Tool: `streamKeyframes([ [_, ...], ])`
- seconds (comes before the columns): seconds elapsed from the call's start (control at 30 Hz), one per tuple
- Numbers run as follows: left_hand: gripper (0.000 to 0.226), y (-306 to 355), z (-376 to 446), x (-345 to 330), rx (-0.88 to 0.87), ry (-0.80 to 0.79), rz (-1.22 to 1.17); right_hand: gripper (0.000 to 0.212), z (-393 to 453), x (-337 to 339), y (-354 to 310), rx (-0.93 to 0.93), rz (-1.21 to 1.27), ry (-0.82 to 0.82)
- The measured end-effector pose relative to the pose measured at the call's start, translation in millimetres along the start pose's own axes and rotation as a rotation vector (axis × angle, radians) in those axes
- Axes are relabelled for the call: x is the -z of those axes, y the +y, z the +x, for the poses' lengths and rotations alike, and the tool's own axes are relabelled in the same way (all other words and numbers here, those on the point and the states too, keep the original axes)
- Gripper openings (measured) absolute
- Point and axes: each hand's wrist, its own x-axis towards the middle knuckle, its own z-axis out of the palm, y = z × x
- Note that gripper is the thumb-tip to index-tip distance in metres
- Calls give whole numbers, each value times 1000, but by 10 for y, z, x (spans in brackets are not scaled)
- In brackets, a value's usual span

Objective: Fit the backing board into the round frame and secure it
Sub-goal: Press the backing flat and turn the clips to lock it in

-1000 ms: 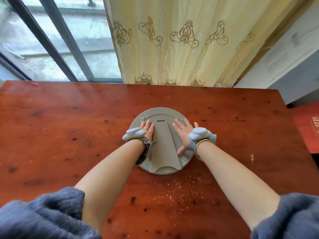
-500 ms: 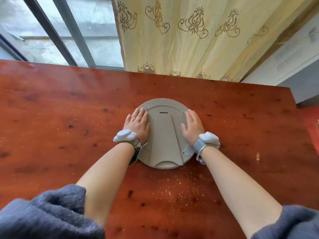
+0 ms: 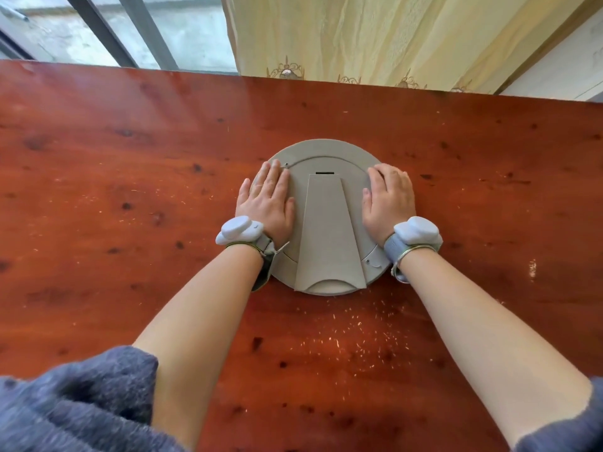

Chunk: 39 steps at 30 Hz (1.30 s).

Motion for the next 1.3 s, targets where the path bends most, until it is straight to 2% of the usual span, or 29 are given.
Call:
streamKeyframes([
  [0.4,56,7,-11,-19,9,20,-14,31,-59,-58,80,116,32,230],
  [0.6,56,15,-8,-10,14,34,-26,29,-43,-125,107,190,-81,282],
  [0.87,56,36,-14,-29,17,44,-4,29,-15,-231,159,258,49,351],
  [1.0,52,120,44,48,5,122,-16,24,-26,-265,193,195,146,390],
  [1.07,53,160,65,60,7,111,-21,40,-30,-269,190,128,155,372],
  [1.17,49,165,88,9,3,99,-32,57,-23,-210,138,67,39,241],
  [1.3,60,151,85,15,30,164,-51,47,-5,-134,80,72,-56,97],
])
